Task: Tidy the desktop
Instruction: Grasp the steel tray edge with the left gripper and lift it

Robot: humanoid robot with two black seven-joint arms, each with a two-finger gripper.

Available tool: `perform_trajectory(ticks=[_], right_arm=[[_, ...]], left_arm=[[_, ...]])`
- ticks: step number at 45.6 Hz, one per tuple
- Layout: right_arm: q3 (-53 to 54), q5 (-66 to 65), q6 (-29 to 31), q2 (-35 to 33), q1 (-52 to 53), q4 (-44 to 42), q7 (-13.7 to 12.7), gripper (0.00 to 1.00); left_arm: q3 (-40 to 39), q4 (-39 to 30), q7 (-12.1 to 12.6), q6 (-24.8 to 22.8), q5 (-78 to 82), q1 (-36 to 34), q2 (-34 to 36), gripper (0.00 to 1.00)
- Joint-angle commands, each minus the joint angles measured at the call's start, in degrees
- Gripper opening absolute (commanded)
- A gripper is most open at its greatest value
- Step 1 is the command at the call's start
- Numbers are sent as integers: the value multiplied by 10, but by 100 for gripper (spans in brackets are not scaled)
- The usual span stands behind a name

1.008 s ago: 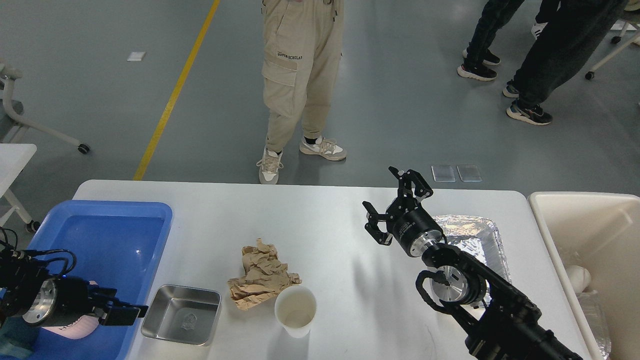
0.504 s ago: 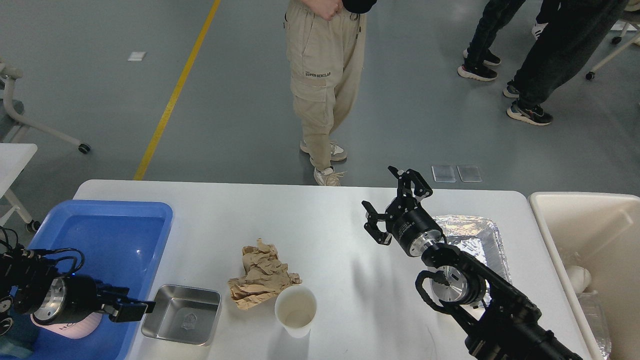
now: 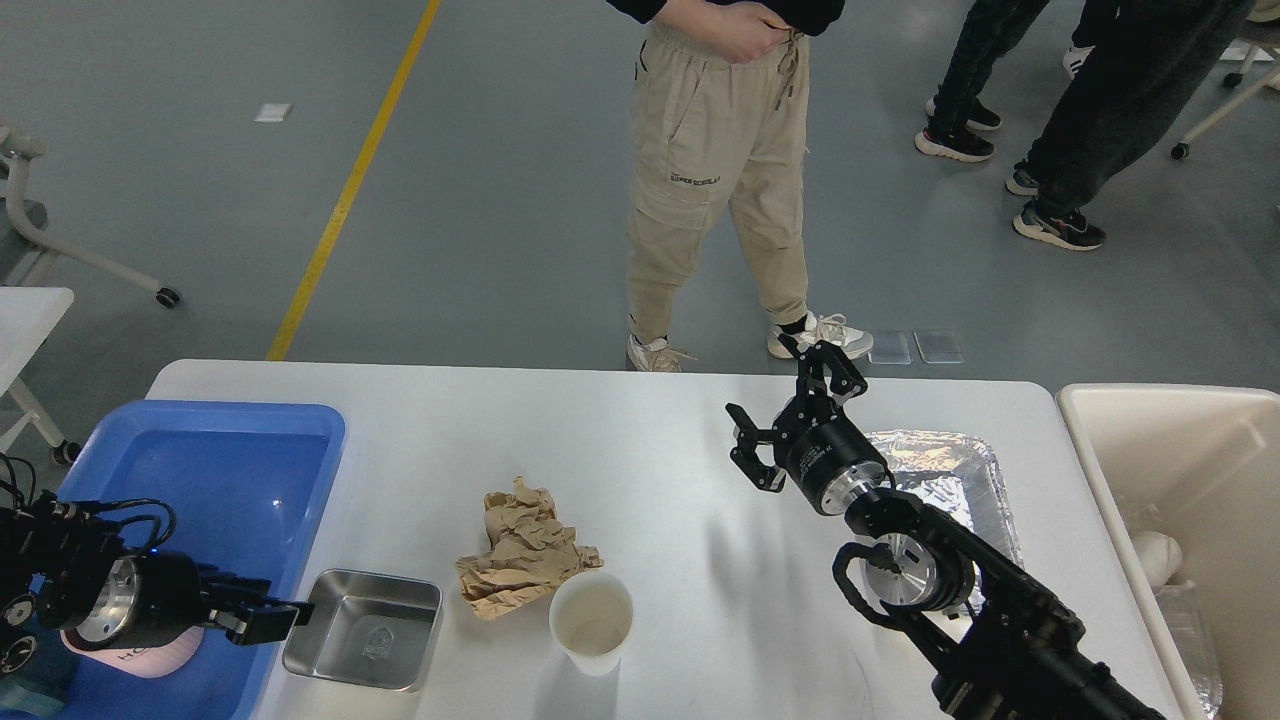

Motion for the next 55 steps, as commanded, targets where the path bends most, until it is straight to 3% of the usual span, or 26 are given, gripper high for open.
perform_trajectory(ticks=[1, 7, 18, 19, 25, 43, 48, 55], right_arm=[[0, 0, 0, 0, -1, 3, 0, 100], [1, 0, 0, -1, -1, 4, 0, 100], [1, 0, 0, -1, -1, 4, 0, 100], [2, 0, 0, -16, -12, 23, 0, 100], [2, 0, 0, -16, -12, 23, 0, 100], [2, 0, 0, -16, -12, 23, 0, 100], [3, 0, 0, -15, -12, 23, 0, 100], [2, 0, -1, -15, -12, 23, 0, 100]], left_arm=[[0, 6, -2, 0, 0, 5, -7, 55], [-1, 14, -5, 2, 1, 7, -15, 45], [0, 21, -15, 11, 1, 15, -16, 37], [13, 108, -22, 19, 5, 22, -114, 25], [13, 109, -25, 19, 5, 22, -115, 19], [13, 109, -37, 19, 5, 22, -114, 10], [13, 108, -57, 19, 5, 22, -115, 3], [12, 104, -65, 19, 5, 19, -111, 1]])
